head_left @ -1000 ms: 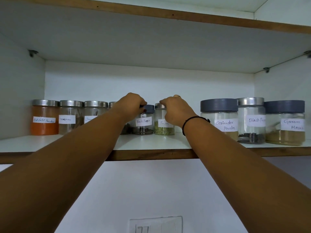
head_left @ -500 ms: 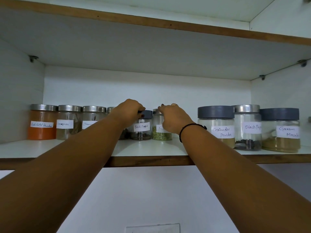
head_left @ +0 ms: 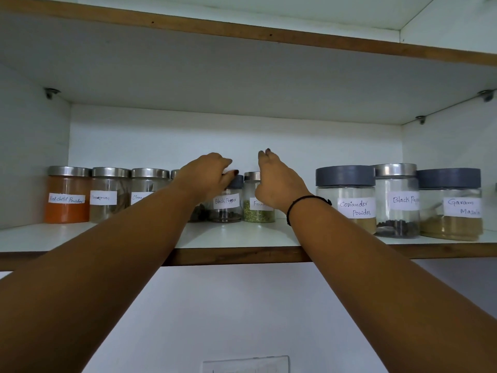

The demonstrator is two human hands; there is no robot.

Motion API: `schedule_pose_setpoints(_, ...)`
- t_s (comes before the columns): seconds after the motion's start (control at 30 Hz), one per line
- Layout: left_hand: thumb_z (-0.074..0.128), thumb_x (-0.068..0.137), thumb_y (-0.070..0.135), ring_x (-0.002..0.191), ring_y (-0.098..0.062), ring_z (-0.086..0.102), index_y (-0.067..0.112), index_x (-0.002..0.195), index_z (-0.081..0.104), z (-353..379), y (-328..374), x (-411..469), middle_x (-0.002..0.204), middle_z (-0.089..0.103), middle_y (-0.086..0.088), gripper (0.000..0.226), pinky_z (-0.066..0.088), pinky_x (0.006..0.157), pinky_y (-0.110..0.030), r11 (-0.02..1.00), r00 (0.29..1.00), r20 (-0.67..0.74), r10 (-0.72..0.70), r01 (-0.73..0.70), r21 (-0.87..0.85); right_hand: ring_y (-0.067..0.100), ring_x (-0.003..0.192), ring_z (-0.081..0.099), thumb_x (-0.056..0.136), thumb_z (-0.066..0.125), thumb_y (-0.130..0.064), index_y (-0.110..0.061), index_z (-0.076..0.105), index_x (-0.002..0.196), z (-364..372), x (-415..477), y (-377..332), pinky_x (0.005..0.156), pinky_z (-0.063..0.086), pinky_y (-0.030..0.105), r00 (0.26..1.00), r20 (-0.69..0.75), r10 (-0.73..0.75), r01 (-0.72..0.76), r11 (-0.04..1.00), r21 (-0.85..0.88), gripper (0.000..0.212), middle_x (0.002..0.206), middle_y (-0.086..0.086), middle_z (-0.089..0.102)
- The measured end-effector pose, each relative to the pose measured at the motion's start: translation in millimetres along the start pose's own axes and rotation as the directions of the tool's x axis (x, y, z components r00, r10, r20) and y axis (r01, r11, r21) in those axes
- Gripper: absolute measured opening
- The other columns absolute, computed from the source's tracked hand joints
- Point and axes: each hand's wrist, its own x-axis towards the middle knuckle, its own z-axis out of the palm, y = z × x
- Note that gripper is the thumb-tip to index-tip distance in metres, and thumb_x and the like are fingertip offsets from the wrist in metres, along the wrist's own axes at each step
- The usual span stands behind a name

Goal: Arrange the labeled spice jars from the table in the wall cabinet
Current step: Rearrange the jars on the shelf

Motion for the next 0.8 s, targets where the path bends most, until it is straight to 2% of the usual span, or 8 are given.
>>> schedule_pose_setpoints(0.03, 0.041, 0.104, 0.038, 0.124, -0.03, 0.053, 0.013, 0.14, 0.052, -0.7, 0.6, 0.3, 0.136, 0.057, -0.013, 0.046, 0.046, 0.1, -0.045, 1.0, 1.0, -0.031, 0.0, 0.0, 0.002, 0.032, 0.133, 0.044, 0.091, 0.054, -0.009, -0.005, 0.02, 0.153, -1.7, -0.3, -1.0, 0.104, 0.044, 0.041, 0.999, -0.052, -0.012, 0.013, 1.0, 0.014, 0.071, 0.16, 0.015, 0.02)
schedule_pose_setpoints(0.13, 0.039, 0.105, 0.038, 0.122, -0.03, 0.054, 0.01, 0.136, 0.053, -1.3, 2.8, 1.5, 0.135, 0.057, -0.014, 0.044, 0.047, 0.099, -0.046, 1.0, 0.998, -0.069, -0.005, 0.006, 0.01, 0.029, 0.114, 0.055, 0.091, 0.05, -0.009, -0.006, 0.04, 0.142, -6.0, -1.4, -4.2, 0.09, 0.049, 0.039, 0.96, -0.276, -0.05, 0.062, 0.998, 0.033, 0.052, 0.142, 0.012, 0.044)
schedule_pose_setpoints(0.27, 0.038, 0.105, 0.038, 0.134, -0.028, 0.047, 0.014, 0.147, 0.044, -2.9, 3.9, 1.4, 0.148, 0.049, -0.011, 0.048, 0.041, 0.107, -0.044, 1.0, 0.996, -0.091, -0.019, 0.018, -0.018, 0.025, 0.097, 0.059, 0.093, 0.048, -0.011, -0.007, 0.052, 0.128, -4.8, -0.4, -5.7, 0.075, 0.047, 0.033, 0.891, -0.449, -0.07, 0.106, 0.993, 0.056, 0.036, 0.128, 0.009, 0.054)
schedule_pose_setpoints(0.47, 0.044, 0.103, 0.037, 0.13, -0.025, 0.051, 0.018, 0.143, 0.05, -15.5, 24.7, -7.9, 0.144, 0.054, -0.006, 0.044, 0.043, 0.102, -0.04, 0.997, 0.98, -0.192, 0.059, -0.066, -0.031, 0.023, 0.092, 0.061, 0.095, 0.048, -0.017, -0.007, 0.06, 0.119, -9.2, -14.3, -13.3, 0.071, 0.048, 0.032, 0.852, -0.505, -0.137, 0.19, 0.98, 0.055, 0.028, 0.116, 0.008, 0.06)
schedule_pose_setpoints(0.53, 0.046, 0.1, 0.037, 0.121, -0.025, 0.057, 0.018, 0.136, 0.056, -22.1, 36.1, -12.0, 0.135, 0.06, -0.006, 0.042, 0.047, 0.096, -0.039, 0.995, 0.974, -0.212, 0.074, -0.087, -0.051, 0.023, 0.089, 0.061, 0.094, 0.051, -0.016, -0.008, 0.063, 0.114, -16.0, -22.1, -18.2, 0.069, 0.051, 0.033, 0.829, -0.536, -0.158, 0.236, 0.969, 0.079, 0.025, 0.112, 0.007, 0.062)
schedule_pose_setpoints(0.63, 0.047, 0.096, 0.038, 0.099, -0.021, 0.063, 0.016, 0.121, 0.063, -30.5, 56.1, -17.8, 0.115, 0.067, -0.004, 0.037, 0.051, 0.079, -0.034, 0.992, 0.976, -0.207, 0.074, -0.094, -0.089, 0.021, 0.083, 0.063, 0.092, 0.055, -0.016, -0.009, 0.068, 0.105, -40.1, -34.5, -17.2, 0.068, 0.054, 0.035, 0.76, -0.634, -0.142, 0.297, 0.944, 0.145, 0.019, 0.104, 0.005, 0.067)
schedule_pose_setpoints(0.7, 0.049, 0.099, 0.038, 0.1, -0.02, 0.062, 0.018, 0.123, 0.063, -37.4, 73.5, -20.6, 0.119, 0.066, -0.003, 0.035, 0.05, 0.08, -0.032, 0.989, 0.975, -0.213, 0.066, -0.093, -0.117, 0.02, 0.083, 0.064, 0.092, 0.056, -0.017, -0.01, 0.07, 0.1, -61.6, -40.9, -7.9, 0.07, 0.055, 0.035, 0.737, -0.661, -0.137, 0.308, 0.94, 0.148, 0.018, 0.1, 0.004, 0.069)
schedule_pose_setpoints(0.8, 0.048, 0.101, 0.041, 0.109, -0.018, 0.061, 0.019, 0.124, 0.065, -54.7, 105.9, -20.2, 0.124, 0.066, -0.001, 0.036, 0.048, 0.09, -0.033, 0.969, 0.971, -0.233, 0.058, -0.111, -0.22, 0.019, 0.084, 0.063, 0.091, 0.054, -0.02, -0.012, 0.07, 0.097, -92.1, -51.5, 15.8, 0.072, 0.055, 0.037, 0.742, -0.66, -0.12, 0.263, 0.957, 0.122, 0.019, 0.096, 0.002, 0.069)
